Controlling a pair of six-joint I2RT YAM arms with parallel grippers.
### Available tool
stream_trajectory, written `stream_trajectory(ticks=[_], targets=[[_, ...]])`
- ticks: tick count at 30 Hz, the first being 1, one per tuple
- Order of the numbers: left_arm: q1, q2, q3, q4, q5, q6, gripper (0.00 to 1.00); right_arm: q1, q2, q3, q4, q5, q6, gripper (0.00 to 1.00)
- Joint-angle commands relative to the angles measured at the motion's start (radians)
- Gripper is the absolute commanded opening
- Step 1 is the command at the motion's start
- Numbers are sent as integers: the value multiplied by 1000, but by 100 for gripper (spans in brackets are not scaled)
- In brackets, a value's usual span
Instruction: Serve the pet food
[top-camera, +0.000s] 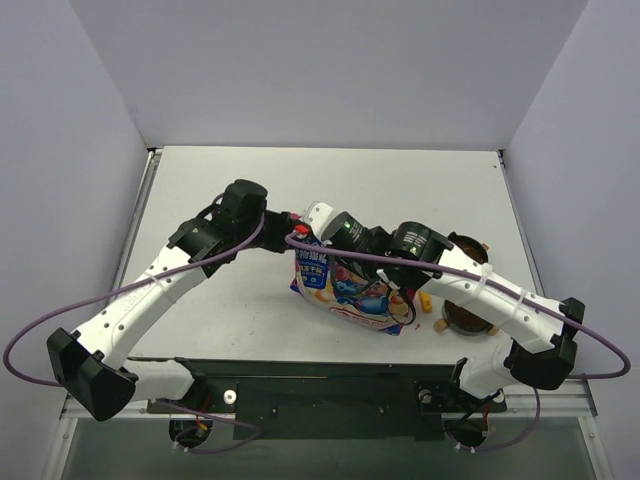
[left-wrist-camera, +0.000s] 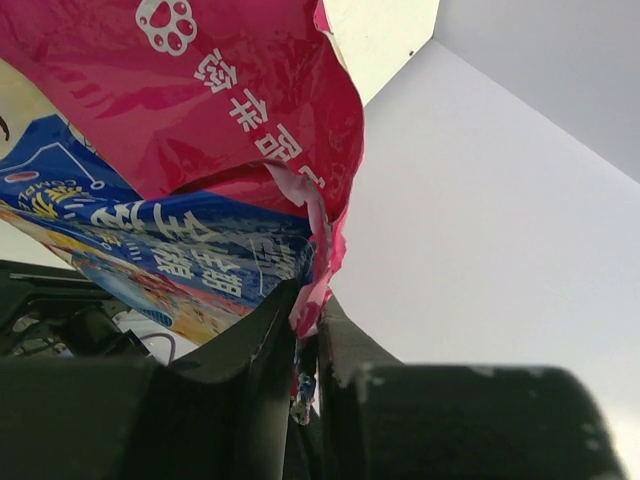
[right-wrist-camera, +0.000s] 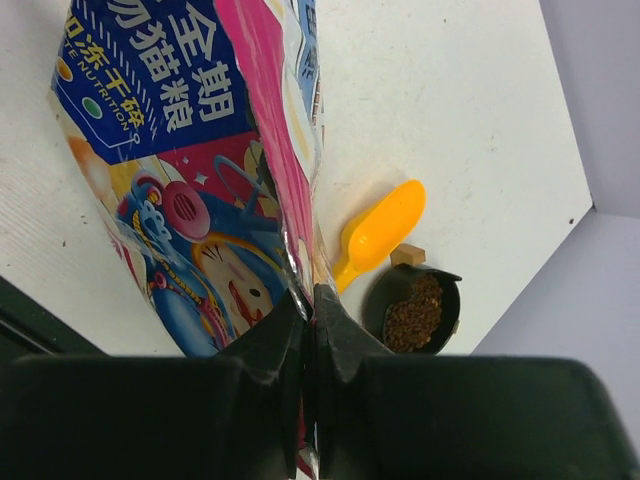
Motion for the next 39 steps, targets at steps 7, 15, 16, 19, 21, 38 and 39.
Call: stream_trajectory(ticks=[7,15,16,19,21,38,39], targets=[[-130,-63,-107,187,-50,-154,54,-33,-27,60,31,-196,95,0],[-245,-28,-146,303,-155,-277,53,-212,-111,-17,119,-534,149,0],[-253,-26,-129,308,-170,-274,53,-226,-113,-17,119,-550,153,0],[-257,-8,-92,296,-196,-249,53,-254,-116,-11,120,-622,164,0],[-265,4,-95,334,-195,-256,50,-275,-113,-3,122,-665,190,0],[-190,4,-17,212,-81,-251,0,-108,-94,-2,65,-266,9,37],[-185,1,-24,213,-72,-254,0,-102,-94,-11,80,-257,-6,37]])
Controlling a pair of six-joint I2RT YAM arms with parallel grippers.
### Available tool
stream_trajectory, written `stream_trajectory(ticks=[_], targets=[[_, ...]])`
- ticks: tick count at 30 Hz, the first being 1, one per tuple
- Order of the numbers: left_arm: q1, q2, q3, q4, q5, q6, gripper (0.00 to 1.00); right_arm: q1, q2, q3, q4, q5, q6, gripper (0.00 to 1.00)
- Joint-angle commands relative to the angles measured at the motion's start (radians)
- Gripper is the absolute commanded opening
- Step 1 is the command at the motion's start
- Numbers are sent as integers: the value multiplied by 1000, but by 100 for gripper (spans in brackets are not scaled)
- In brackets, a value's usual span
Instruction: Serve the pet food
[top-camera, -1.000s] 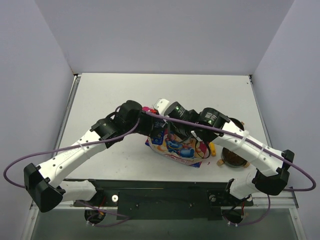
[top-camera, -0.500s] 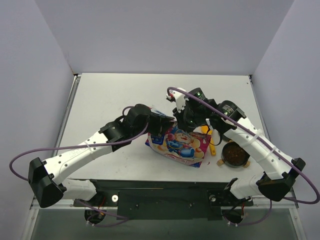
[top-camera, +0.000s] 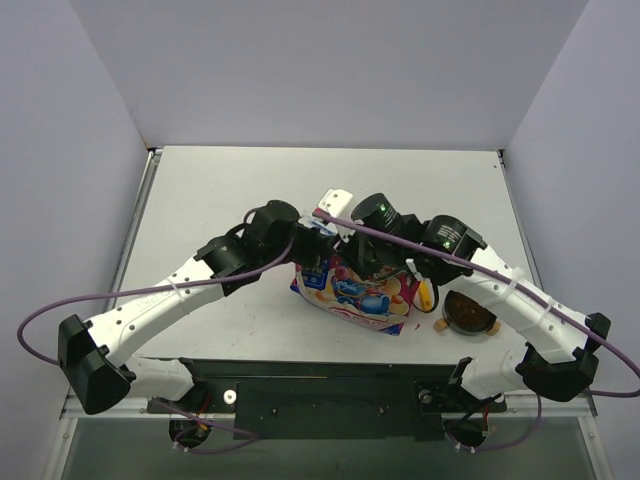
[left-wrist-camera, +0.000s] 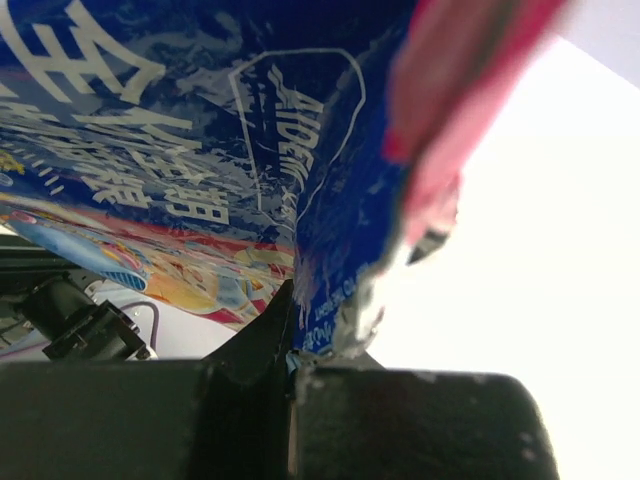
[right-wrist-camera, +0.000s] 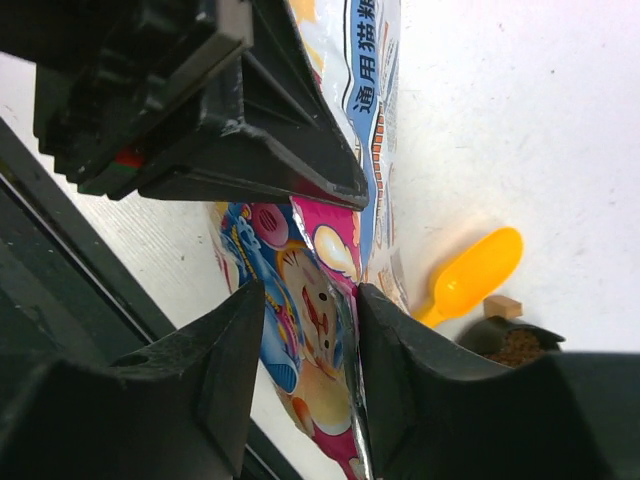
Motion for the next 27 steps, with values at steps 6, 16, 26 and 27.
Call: stream_trajectory(ticks=[6,16,26,27], targets=[[70,-34,59,-42,94,-141,0,64,-16,-85,111,337,-116,36],[61,-83,-7,84,31,-86,70,115,19,88,-58,164,-140,0],[-37,-76,-70,176,-5,-164,56,1,20,67,-11,-72,18,0],[-40,-80,-68,171,-16,-162,54,-4,17,64,-11,-72,20,0]])
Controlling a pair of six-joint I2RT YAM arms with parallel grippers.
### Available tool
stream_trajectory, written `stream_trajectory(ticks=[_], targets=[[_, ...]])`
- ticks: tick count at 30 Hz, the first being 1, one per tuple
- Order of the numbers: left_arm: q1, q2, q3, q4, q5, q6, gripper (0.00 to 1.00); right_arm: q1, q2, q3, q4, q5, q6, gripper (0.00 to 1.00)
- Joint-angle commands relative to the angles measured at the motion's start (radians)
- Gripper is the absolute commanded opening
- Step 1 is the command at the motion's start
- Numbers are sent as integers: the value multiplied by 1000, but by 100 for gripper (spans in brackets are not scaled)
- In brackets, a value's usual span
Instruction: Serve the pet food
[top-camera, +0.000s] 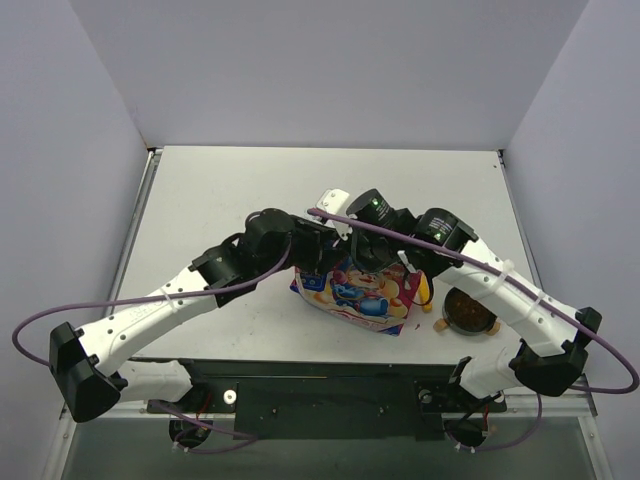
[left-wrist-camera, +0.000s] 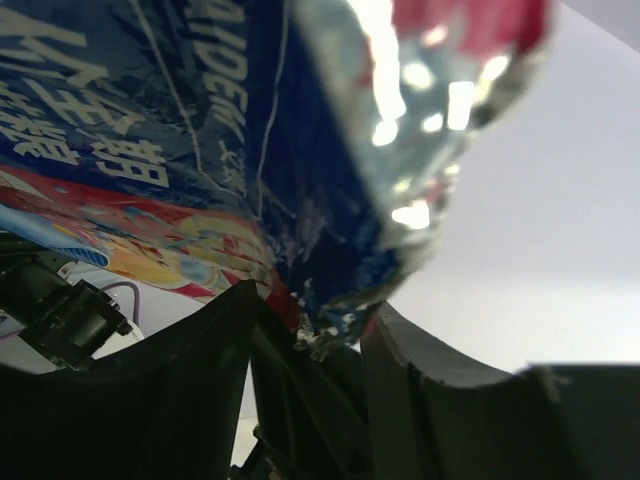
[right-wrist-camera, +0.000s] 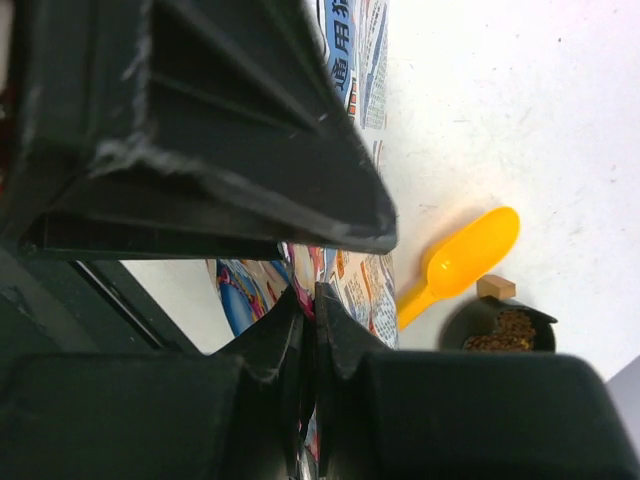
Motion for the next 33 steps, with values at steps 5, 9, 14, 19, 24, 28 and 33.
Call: stream_trajectory(ticks=[5,9,14,19,24,28,33], targets=[[-22,-38,-16,68,-103,-160,14,-20,-60,36,45,-53,76,0],[-20,-34,1,24,-91,-179,0,6,-66,48,23,11,70,0],[-20,-27,46,-36,-88,-168,0,89,-79,7,25,223,23,0],[-20,-32,55,-65,-62,-180,0,115,-131,-61,72,338,-22,45],[-17,-44,41,-76,-48,-206,0,117,-128,-79,66,358,-69,47],[-11,-34,61,-97,-13,-193,0,117,-122,-83,59,342,-77,47],[-11,-31,64,-102,-10,-193,0,117,-83,-55,55,289,-46,58]])
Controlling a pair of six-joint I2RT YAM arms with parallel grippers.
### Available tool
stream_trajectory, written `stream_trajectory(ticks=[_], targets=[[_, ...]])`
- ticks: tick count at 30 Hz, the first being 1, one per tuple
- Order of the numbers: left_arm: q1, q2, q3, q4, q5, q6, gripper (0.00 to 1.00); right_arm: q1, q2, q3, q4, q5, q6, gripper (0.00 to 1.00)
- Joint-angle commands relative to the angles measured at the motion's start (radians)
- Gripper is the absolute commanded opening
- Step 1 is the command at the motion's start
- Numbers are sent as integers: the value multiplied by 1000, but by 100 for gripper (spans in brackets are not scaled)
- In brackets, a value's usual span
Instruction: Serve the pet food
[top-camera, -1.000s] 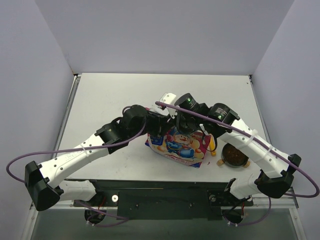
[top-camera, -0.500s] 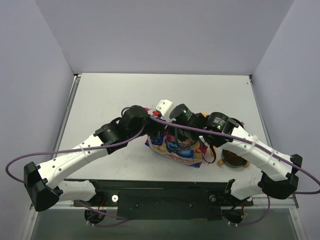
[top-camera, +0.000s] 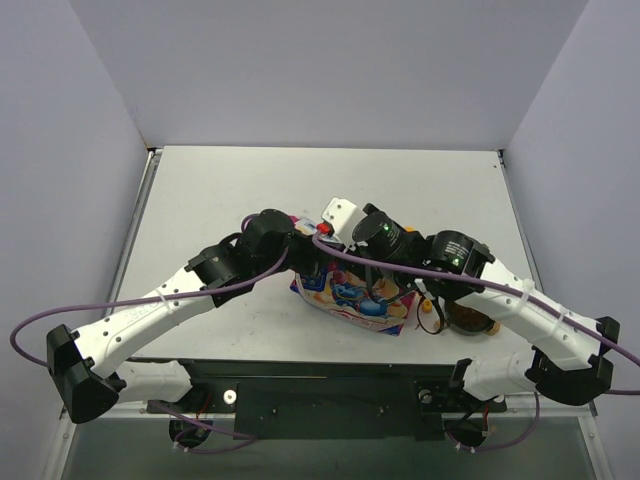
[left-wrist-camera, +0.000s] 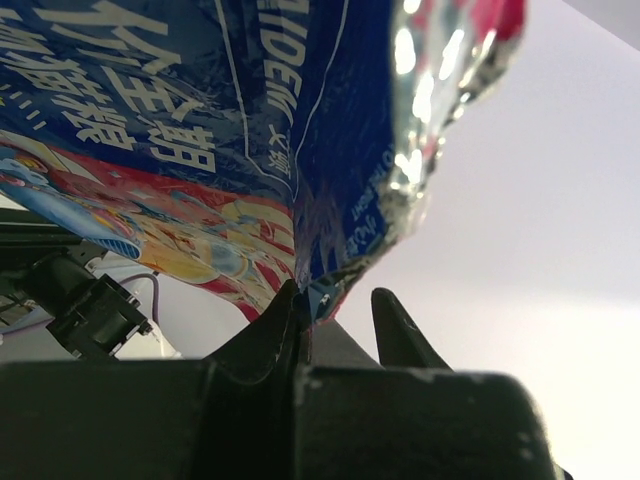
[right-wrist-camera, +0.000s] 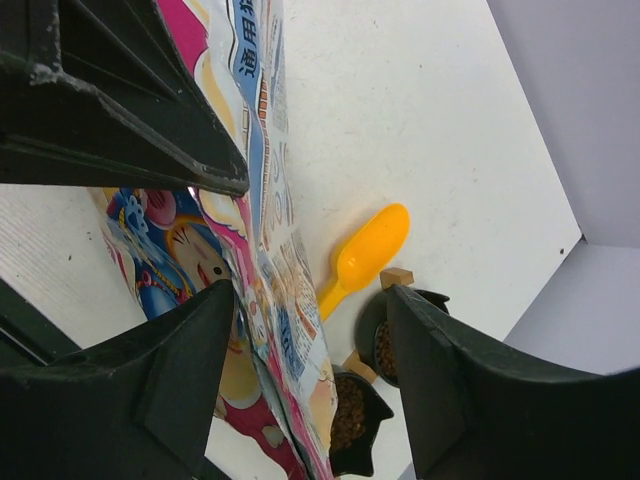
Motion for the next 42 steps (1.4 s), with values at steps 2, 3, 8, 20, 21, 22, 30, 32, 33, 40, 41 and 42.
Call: stream_trajectory(ticks=[2,3,8,20,21,22,30,32,33,40,41,42], targets=[[4,-22,45,-16,7,-193,0,0,53,23,5,14,21,58],[4,-24,43,-17,7,-191,0,0,64,28,5,30,27,57],[6,-25,48,-49,22,-188,0,1,118,59,-3,238,58,39],[36,-28,22,-22,24,-195,0,-11,119,108,-116,63,118,0],[39,-24,22,-16,27,-193,0,-16,116,102,-116,37,121,0],[41,-21,22,-16,30,-193,0,-17,115,102,-126,37,127,0],[49,-31,2,-9,25,-205,0,-23,84,66,-156,83,113,11],[53,-36,-7,-5,24,-205,0,-29,83,56,-161,86,116,6],[53,-39,-20,4,27,-208,0,-32,86,54,-172,77,119,0],[59,-7,0,-9,39,-196,0,-5,52,25,-155,90,133,0],[59,-4,2,-17,39,-188,0,-5,49,25,-155,86,132,0],[61,4,6,-20,36,-178,0,-5,47,28,-153,75,135,0]])
